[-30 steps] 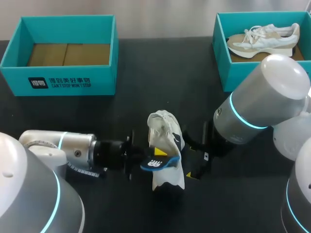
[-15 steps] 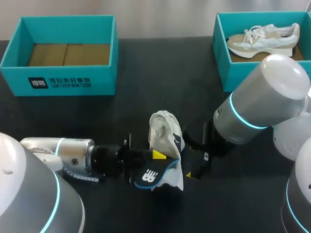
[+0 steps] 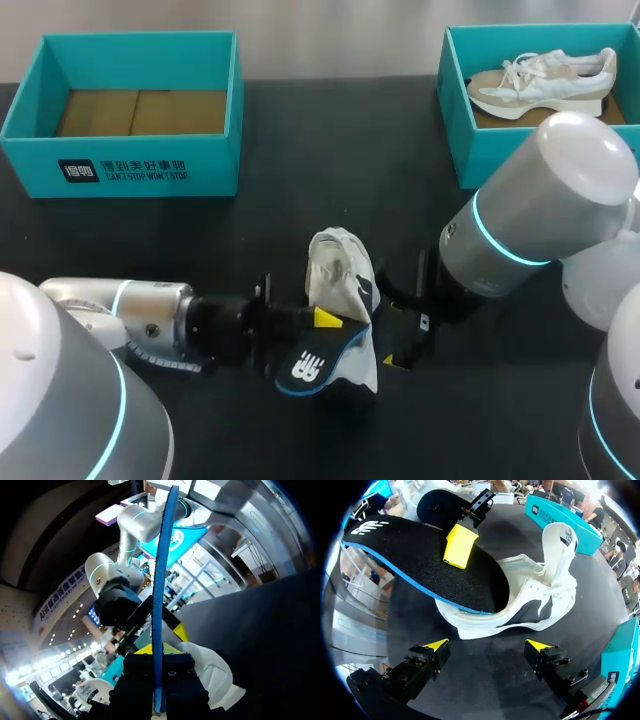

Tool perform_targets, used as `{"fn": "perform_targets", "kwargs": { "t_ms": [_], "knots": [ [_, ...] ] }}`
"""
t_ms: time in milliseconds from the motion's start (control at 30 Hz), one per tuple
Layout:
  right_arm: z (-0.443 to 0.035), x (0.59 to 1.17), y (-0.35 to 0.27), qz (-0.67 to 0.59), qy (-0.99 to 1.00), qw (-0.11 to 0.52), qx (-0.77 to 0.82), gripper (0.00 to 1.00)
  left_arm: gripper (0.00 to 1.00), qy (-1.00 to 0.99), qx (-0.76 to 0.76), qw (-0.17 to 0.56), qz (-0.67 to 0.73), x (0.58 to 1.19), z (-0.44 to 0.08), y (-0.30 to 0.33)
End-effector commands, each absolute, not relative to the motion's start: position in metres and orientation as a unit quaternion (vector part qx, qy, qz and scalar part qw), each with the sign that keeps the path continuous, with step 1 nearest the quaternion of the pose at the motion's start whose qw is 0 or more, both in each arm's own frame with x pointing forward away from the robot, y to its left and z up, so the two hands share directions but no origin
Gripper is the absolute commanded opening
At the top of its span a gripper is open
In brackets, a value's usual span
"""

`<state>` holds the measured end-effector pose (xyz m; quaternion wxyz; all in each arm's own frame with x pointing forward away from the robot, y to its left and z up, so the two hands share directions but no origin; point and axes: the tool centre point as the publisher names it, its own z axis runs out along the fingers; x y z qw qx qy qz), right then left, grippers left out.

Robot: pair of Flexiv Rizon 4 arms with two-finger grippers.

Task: Take the shoe out of the shoebox, open the shoe tongue, remove and reinsert the insole, then place the shoe into the shoebox

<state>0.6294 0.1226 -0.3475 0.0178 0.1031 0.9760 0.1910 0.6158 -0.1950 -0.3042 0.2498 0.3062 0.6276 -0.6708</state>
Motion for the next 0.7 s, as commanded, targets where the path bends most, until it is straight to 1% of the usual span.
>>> {"fn": "perform_targets", "kwargs": {
  "t_ms": [33,400,700],
  "knots": [
    [-0.349,0.628,0.124,0.191,0.976,0.019,0.104,1.0,0.0,0.625,0.306,0.252,-0.672,0.614,-0.311,-0.191],
    [-0.349,0.628,0.124,0.191,0.976,0.019,0.104,1.0,0.0,0.63,0.319,0.259,-0.659,0.616,-0.324,-0.193],
    [-0.349,0.628,0.124,0.191,0.976,0.019,0.104,1.0,0.0,0.637,0.306,0.282,-0.648,0.625,-0.323,-0.195]
  ]
}}
